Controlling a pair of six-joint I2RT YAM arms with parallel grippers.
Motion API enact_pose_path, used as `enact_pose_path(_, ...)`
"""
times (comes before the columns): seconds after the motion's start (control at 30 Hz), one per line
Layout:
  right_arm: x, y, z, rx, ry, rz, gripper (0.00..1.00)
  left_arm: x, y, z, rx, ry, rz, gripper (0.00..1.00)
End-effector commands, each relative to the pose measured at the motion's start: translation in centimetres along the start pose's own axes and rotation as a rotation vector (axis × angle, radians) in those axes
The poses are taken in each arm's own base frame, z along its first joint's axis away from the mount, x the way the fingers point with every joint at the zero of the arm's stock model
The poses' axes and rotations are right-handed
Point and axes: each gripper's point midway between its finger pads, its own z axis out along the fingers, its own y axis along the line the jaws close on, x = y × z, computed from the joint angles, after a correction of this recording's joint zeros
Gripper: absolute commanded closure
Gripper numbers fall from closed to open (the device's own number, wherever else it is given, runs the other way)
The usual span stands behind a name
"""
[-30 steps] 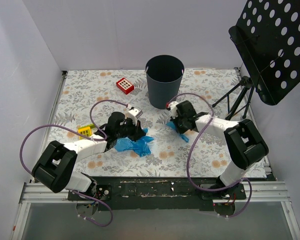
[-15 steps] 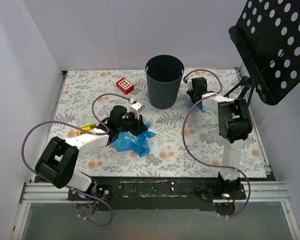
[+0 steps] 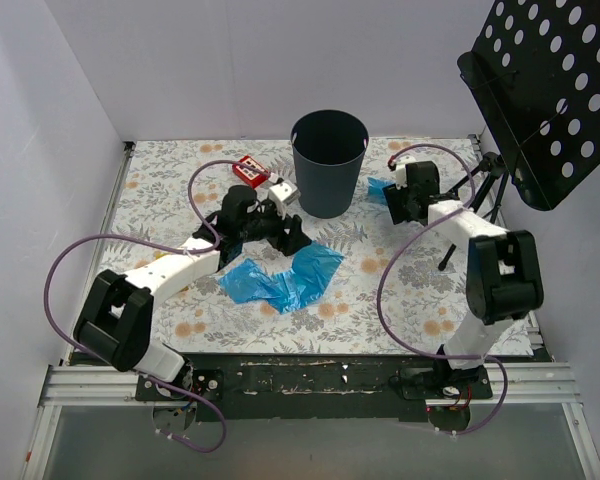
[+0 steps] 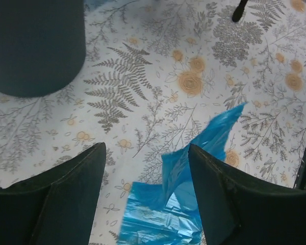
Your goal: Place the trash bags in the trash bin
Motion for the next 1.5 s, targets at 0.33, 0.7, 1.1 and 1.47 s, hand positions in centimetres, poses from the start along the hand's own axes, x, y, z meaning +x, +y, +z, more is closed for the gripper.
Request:
enact_pose_path(0.33, 2.4, 3.1, -9.2, -0.088, -0.075, 0.035, 0.29, 11.8, 7.6, -10.0, -0.383, 0.396, -0.349, 0.41)
enact_pose_path(0.7, 2.9, 3.2, -10.1, -0.100, -0.081, 0.030, 0.28, 17.5, 9.0, -12.2, -0.445, 0.577, -0.198, 0.46)
enact_pose_path(1.1, 0.7, 3.5, -10.2, -0.133, -0.113, 0.017, 0.30, 21.2, 7.5, -12.3, -0.357, 0.657, -0.146, 1.00)
enact_pose_path(1.47, -3.7, 14.1, -16.9, -0.648, -0.341, -0.196, 0.36, 6.3, 3.7, -10.9, -0.160, 0.193, 0.034, 1.00)
